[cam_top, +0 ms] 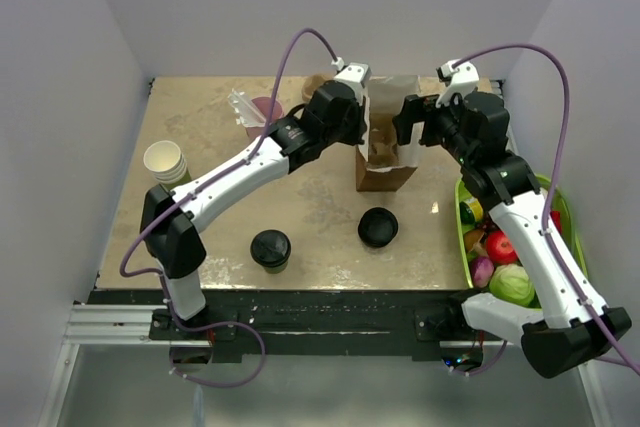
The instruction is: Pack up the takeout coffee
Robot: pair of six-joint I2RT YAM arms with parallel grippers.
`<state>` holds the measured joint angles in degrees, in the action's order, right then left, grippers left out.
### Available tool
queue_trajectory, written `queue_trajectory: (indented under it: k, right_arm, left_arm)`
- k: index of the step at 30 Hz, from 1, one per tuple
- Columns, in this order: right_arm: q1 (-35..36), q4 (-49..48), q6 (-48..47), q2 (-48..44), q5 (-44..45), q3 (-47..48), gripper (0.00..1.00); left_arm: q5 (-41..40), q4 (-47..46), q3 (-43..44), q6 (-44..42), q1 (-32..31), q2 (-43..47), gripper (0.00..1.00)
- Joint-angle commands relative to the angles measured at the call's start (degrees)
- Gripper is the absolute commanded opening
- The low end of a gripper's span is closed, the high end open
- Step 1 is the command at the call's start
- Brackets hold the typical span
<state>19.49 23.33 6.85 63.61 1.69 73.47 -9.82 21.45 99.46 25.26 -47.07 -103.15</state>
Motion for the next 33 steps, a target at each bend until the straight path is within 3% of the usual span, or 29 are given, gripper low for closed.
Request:
queue_trajectory:
  k: [1, 7, 14, 19, 23, 26, 33]
  right_arm:
    - [-0.06, -0.22, -0.52, -1.56, -1.08, 0.62, 0.98]
    - [0.03, 0.13, -0.35, -2.09, -1.08, 0.71, 0.98]
    - [-0.06, 1.1, 0.7, -4.28, -1.52, 0.44, 0.98]
    - [-0.06, -1.7, 1.41, -7.01, -10.02, -1.04, 0.98]
    - [-0.06, -6.36, 1.32, -8.33, -25.38, -3.07, 0.98]
    - [-0.06, -8.82, 4.11, -7.98, -29.9, -3.16, 0.98]
    - [-0.06, -12.43, 7.56, -6.66, -25.7, -2.8, 0.98]
  left_arm:
    - [0.07, -2.91, 3.54, -7.15, -0.04, 3.22, 0.0]
    - [-0.46, -1.59, 3.99, -6.1, -0.04, 2.96, 0.0]
    - [-4.58, 4.64, 3.81, 1.88, -0.04, 3.57, 0.0]
    - [-9.77, 8.78, -0.31, 7.26, -0.04, 7.52, 0.0]
    - [-14.16, 9.22, -5.66, 11.47, -0.04, 11.47, 0.0]
    - [-16.54, 10.18, -7.78, 13.06, -0.04, 14.03, 0.0]
    - [-20.67, 12.39, -13.41, 16.31, 0.05, 19.74, 0.0]
